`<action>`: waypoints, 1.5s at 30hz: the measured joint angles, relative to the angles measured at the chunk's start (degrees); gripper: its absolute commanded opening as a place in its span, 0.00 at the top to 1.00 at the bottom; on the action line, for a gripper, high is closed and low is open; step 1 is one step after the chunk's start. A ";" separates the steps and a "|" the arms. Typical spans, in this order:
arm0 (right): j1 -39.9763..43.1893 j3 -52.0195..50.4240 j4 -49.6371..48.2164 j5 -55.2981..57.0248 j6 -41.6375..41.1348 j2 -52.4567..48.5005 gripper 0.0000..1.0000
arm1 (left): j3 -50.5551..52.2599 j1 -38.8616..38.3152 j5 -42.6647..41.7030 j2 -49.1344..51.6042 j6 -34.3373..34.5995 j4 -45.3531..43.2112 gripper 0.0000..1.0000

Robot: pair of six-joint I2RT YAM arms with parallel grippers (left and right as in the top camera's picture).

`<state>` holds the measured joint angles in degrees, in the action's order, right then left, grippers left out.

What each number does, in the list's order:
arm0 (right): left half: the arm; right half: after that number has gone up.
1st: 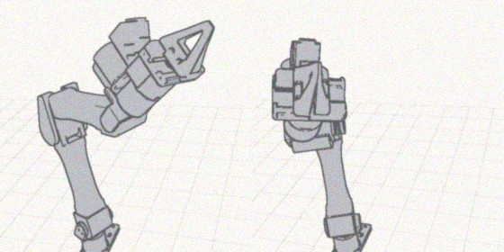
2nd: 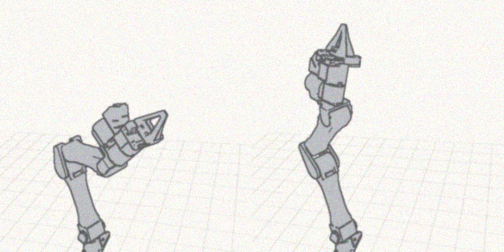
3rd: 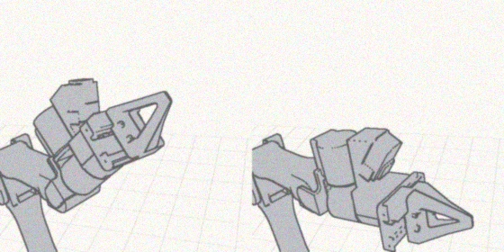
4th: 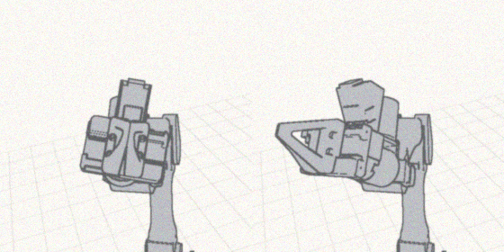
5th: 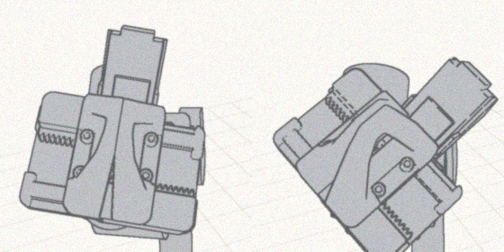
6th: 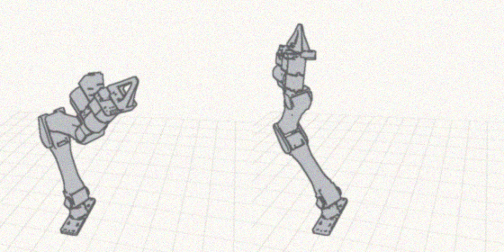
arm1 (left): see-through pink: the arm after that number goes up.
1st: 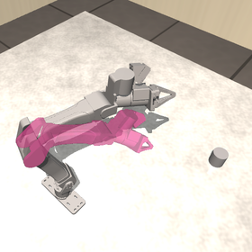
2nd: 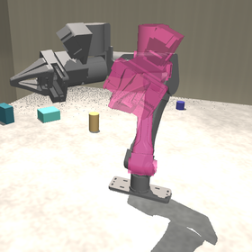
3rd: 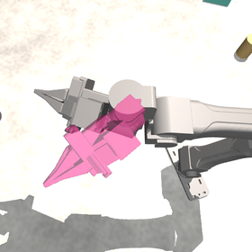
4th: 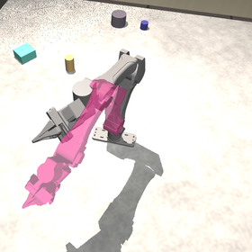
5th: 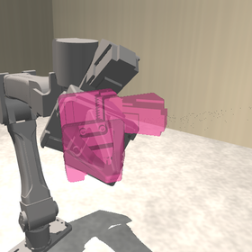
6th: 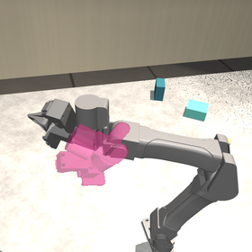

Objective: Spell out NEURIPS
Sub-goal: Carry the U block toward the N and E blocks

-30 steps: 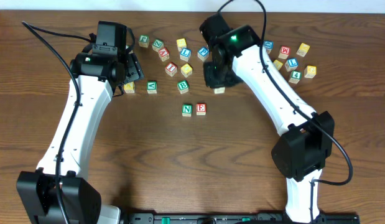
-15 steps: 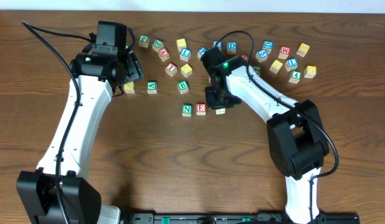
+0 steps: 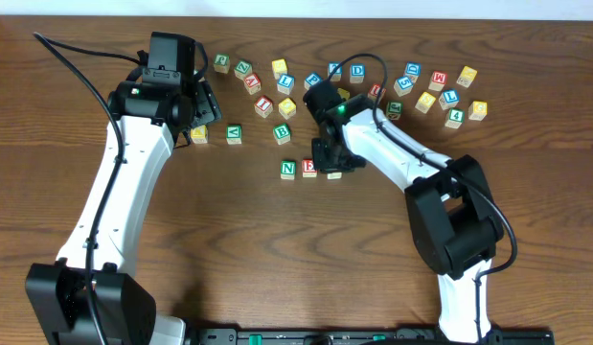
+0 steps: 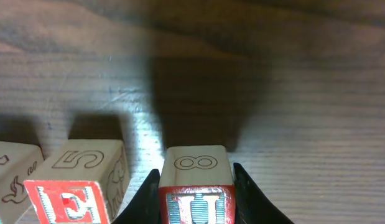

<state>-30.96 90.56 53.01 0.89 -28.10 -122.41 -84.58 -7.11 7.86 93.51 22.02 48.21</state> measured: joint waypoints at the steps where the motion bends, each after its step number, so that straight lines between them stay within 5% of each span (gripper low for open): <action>1: -0.07 0.00 -0.02 0.00 -0.17 0.00 0.85 | 0.00 0.00 0.00 0.00 0.00 0.00 0.19; 45: -0.13 -0.33 -1.40 0.17 -2.45 0.00 0.81 | 0.00 0.00 0.00 0.02 0.00 0.00 0.19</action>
<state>-31.09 90.24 51.62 1.06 -30.55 -122.41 -84.58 -7.11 7.86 93.54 22.02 48.21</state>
